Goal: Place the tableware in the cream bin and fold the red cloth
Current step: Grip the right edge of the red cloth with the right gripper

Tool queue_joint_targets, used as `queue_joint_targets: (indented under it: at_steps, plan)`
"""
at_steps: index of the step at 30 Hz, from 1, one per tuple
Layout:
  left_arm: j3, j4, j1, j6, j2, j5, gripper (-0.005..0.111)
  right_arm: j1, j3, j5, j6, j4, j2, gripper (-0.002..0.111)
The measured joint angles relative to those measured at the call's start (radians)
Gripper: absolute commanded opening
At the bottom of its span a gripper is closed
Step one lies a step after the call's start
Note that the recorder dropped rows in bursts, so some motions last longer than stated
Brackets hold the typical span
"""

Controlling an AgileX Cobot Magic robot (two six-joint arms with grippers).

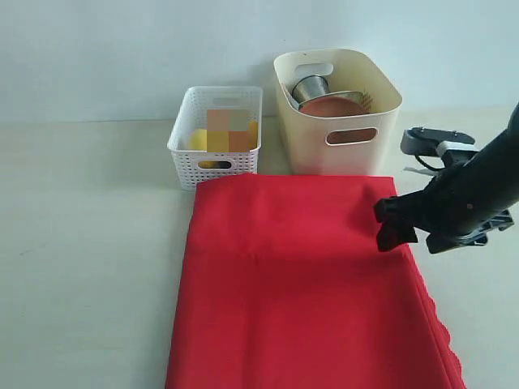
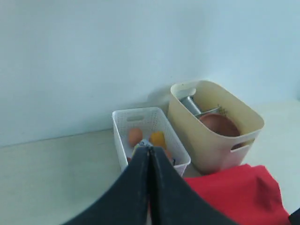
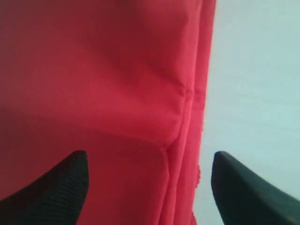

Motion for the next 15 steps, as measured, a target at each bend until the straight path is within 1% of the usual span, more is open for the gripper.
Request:
queue_joint_targets:
  at_steps: [4,8,11,12,15]
  plan:
    - [0.037,-0.024,0.000,0.000,-0.062,-0.083,0.001,0.000,0.000,-0.064,-0.047,0.051,0.084,0.070]
    - [0.044,-0.047,0.000,0.000,-0.072,-0.101,0.001,-0.002,-0.007,-0.103,-0.059,0.067,0.125,0.070]
    - [0.044,-0.061,0.000,0.000,-0.072,-0.121,0.001,-0.002,-0.016,-0.100,-0.134,0.124,0.137,0.070]
    - [0.044,-0.065,0.000,0.000,-0.072,-0.123,0.001,-0.002,-0.018,-0.099,-0.173,0.160,0.138,0.069]
    - [0.044,-0.072,0.000,0.000,-0.072,-0.123,0.001,0.000,-0.018,-0.078,-0.260,0.238,0.144,0.054]
